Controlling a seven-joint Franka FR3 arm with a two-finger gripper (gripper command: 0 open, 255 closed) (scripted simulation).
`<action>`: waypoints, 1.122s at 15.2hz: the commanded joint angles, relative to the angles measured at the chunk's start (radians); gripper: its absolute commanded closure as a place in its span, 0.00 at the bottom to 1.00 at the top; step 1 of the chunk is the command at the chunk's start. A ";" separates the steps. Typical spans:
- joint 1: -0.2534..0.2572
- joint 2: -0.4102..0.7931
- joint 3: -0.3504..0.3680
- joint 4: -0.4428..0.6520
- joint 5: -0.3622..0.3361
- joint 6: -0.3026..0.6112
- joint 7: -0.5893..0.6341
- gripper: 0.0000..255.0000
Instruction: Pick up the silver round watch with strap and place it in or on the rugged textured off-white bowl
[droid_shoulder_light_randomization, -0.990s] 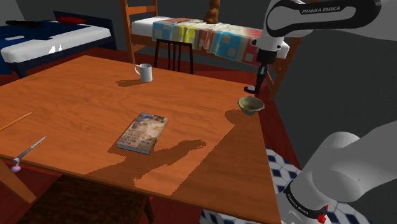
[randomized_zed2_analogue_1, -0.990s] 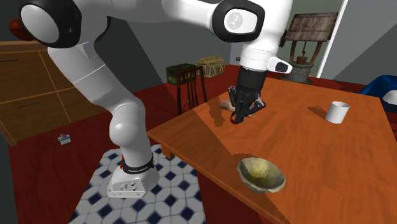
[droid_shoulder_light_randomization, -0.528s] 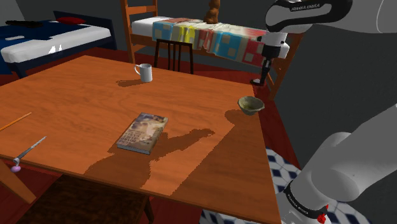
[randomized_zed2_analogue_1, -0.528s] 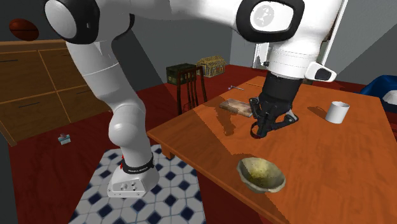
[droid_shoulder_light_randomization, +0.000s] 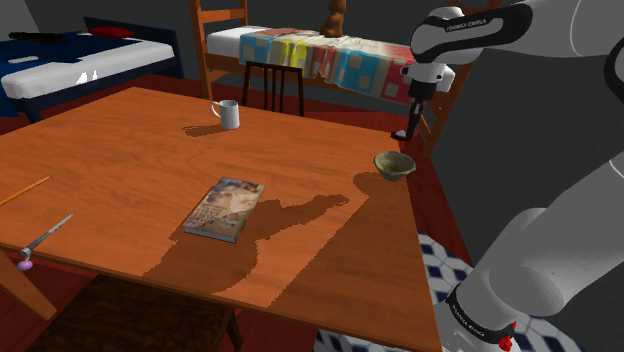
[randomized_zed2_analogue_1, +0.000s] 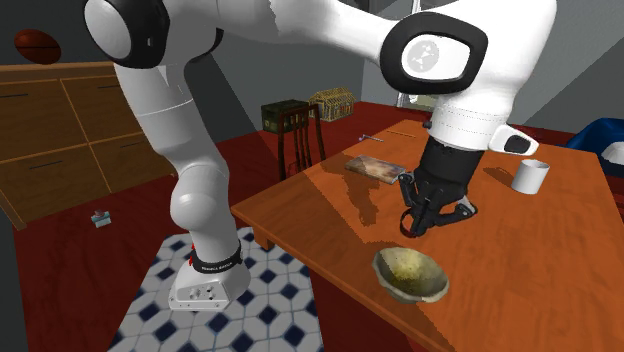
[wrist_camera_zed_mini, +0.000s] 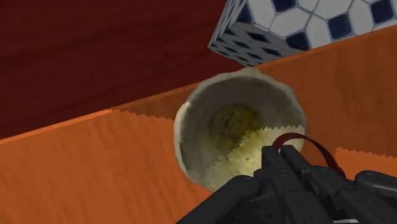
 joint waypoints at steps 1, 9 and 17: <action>-0.001 0.002 -0.001 -0.025 0.000 0.028 0.001 1.00; -0.003 0.032 -0.013 -0.116 0.009 0.145 -0.008 1.00; -0.003 0.032 -0.013 -0.115 0.009 0.145 -0.008 1.00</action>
